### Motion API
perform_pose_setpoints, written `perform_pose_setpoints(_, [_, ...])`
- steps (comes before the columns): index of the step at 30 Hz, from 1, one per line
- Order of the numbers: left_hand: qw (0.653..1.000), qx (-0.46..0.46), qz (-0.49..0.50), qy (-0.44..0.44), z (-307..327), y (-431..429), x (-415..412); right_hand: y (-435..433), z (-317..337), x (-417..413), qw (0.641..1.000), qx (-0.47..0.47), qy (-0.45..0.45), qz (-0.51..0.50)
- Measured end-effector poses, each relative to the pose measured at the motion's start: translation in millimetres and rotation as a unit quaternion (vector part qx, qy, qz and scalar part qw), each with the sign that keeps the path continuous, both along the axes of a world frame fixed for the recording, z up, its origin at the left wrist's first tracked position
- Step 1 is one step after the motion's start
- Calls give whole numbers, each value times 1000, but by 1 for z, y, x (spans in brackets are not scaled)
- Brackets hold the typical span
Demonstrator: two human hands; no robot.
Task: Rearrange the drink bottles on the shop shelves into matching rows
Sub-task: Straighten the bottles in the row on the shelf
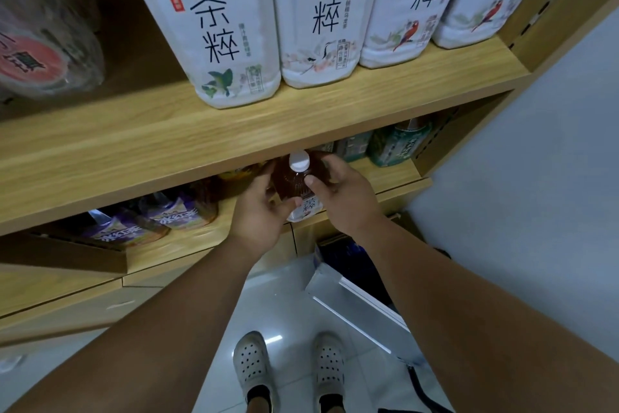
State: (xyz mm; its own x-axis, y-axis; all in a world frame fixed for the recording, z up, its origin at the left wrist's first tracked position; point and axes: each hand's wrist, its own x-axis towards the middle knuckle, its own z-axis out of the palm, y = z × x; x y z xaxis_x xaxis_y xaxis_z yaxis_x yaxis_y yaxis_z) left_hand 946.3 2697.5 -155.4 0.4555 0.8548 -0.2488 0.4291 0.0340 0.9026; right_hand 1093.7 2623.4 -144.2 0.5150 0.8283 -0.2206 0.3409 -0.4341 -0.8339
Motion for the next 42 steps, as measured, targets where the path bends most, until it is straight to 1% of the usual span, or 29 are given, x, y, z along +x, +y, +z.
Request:
perform_pose_setpoints(5, [998,16,-54,20,16,-13,-18,-22,12,-7,1000,9,-21,-3])
perform_pose_setpoints(8, [994,28,-93,46,39,-27,-31,-44,34,-14,999,22,-24,2])
perform_pose_setpoints(12, [988,58,-129,56,87,-49,-48,-70,85,-24,999,31,-23,27])
perform_pose_setpoints(15, [991,40,-119,39,130,-68,-60,-89,132,-28,998,37,-31,29])
perform_pose_setpoints(18, [993,39,-109,19,179,-85,-68,-105,182,-31,995,61,-68,35])
perform_pose_setpoints(22, [990,95,-106,7,246,-93,-72,-117,241,-30,988,129,-64,63])
perform_pose_setpoints(25, [986,128,-103,-8,296,-97,-73,-125,282,-26,985,149,-58,72])
perform_pose_setpoints(27, [982,152,-110,-16,324,-95,-73,-122,305,-20,981,151,-93,73])
perform_pose_setpoints(29, [978,178,-107,-27,345,-93,-67,-118,331,-17,979,160,-103,79])
perform_pose_setpoints(31, [964,246,-82,-52,386,-103,-71,-120,374,-15,964,211,-138,80])
perform_pose_setpoints(34, [954,285,-72,-60,409,-96,-64,-112,398,-13,952,255,-151,74])
perform_pose_setpoints(37, [941,328,-38,-74,441,-92,-61,-108,430,-9,935,312,-165,43])
perform_pose_setpoints(40, [919,376,-25,-116,479,-85,-55,-100,472,-12,910,361,-202,31])
perform_pose_setpoints(42, [906,406,-11,-121,501,-78,-54,-92,495,-15,894,389,-218,30])
